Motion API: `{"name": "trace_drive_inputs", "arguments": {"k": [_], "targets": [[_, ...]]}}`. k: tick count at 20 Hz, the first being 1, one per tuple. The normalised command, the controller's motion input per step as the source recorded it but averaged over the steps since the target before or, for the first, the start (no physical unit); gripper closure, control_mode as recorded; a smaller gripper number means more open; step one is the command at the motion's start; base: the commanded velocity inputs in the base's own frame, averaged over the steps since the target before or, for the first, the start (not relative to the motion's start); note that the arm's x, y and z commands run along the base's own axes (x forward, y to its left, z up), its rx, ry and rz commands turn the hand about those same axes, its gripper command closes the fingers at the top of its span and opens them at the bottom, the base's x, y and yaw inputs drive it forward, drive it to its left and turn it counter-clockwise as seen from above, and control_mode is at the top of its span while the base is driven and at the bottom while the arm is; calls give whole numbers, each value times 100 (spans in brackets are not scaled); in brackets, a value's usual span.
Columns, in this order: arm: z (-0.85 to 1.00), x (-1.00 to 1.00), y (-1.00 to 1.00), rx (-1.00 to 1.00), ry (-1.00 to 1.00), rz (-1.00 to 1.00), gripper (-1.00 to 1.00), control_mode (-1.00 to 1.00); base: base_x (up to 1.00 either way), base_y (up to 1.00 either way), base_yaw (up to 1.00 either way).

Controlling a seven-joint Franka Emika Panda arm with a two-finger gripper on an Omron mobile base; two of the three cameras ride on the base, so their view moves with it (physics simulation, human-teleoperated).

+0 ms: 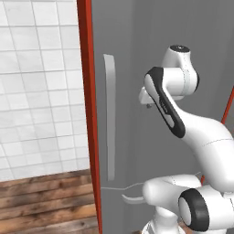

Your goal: Retrieve the butter from the fridge and place it on a plate on the dining table. Then retrieve the butter knife by the fridge and place it near the plate.

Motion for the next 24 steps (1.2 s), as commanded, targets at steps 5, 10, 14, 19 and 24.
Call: {"name": "trace_drive_inputs", "arguments": {"k": [5,10,14,19,24], "targets": [[0,0,0,0,0,0,-100,100,-24,38,-11],[0,0,0,0,0,0,-100,100,-21,48,-30],[0,0,0,0,0,0,-100,100,-29,49,-31],[0,0,0,0,0,0,-100,100,-31,54,-26],[0,0,0,0,0,0,-100,100,-41,32,-9]]}}
